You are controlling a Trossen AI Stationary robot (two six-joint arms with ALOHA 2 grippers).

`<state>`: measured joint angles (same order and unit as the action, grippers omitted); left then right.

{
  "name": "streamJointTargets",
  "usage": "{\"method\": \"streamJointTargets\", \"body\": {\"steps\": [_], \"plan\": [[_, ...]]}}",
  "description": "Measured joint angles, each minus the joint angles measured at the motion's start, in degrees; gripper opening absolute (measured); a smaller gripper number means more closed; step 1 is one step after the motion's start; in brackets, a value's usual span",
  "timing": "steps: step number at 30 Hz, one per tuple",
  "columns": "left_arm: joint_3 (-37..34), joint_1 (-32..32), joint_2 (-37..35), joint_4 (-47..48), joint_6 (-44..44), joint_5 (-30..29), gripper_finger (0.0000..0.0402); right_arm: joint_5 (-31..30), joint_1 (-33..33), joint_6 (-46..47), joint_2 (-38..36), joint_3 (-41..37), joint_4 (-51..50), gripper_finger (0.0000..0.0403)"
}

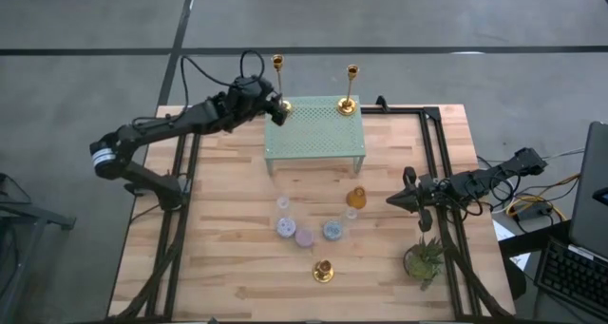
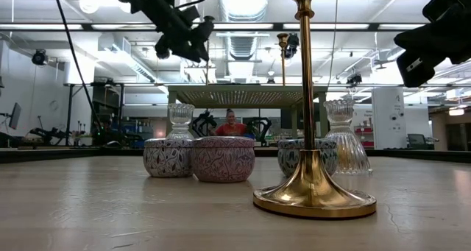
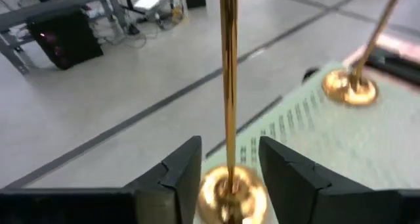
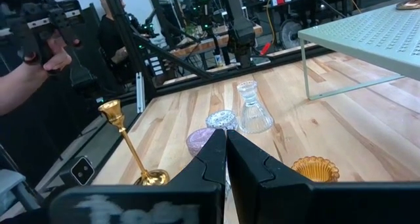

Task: Pick & Place candle stick holders
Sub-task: Put the gold candle holder on the shelf

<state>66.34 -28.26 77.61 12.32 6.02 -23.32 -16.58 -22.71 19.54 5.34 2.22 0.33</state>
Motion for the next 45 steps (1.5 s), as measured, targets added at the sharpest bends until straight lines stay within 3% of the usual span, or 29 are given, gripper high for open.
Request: {"method": "streamJointTargets", "body": {"steps": [5, 10, 18, 22, 24, 30, 37, 45], "plan": [[-0.5, 2.19, -2.44, 9.27, 0.12, 0.44, 0.0169, 0.0, -0.01, -0.01, 0.0, 0.0, 0.51, 0.0009], [-7.07, 8.72, -6.66, 9.12, 1.21, 0.78, 0.0168, 0.02, -0.01, 0.3, 0.02, 0.0, 2.83, 0.0009], [-25.38, 26.19, -19.72, -10.67, 3.58, 0.38, 0.0168, -1.2, -0.01, -0.96, 0.29, 0.0, 6.92, 0.0009], [-33.83, 35.69, -25.83, -19.91, 2.97, 0.3, 0.0168, 5.56, -0.05, 1.78, 2.64, 0.0, 10.25, 0.0009], [-37.69, 39.99, -28.36, -24.58, 3.01, 0.31, 0.0168, 5.95, -0.01, 1.84, 4.83, 0.0, 12.59, 0.0009], [-46.6, 48.97, -33.17, -34.47, -0.12, 0.25, 0.0168, 6.41, -0.01, 6.36, 14.93, -0.04, 15.62, 0.0009], [-50.39, 52.3, -34.98, -35.13, 3.29, 0.14, 0.0168, 10.45, -2.34, 5.74, 31.95, 0.27, 33.28, 0.0009], [-51.37, 52.44, -35.26, -35.06, 5.61, 0.12, 0.0168, 10.74, -7.75, 2.66, 55.83, 12.53, 38.07, 0.0009]]}}
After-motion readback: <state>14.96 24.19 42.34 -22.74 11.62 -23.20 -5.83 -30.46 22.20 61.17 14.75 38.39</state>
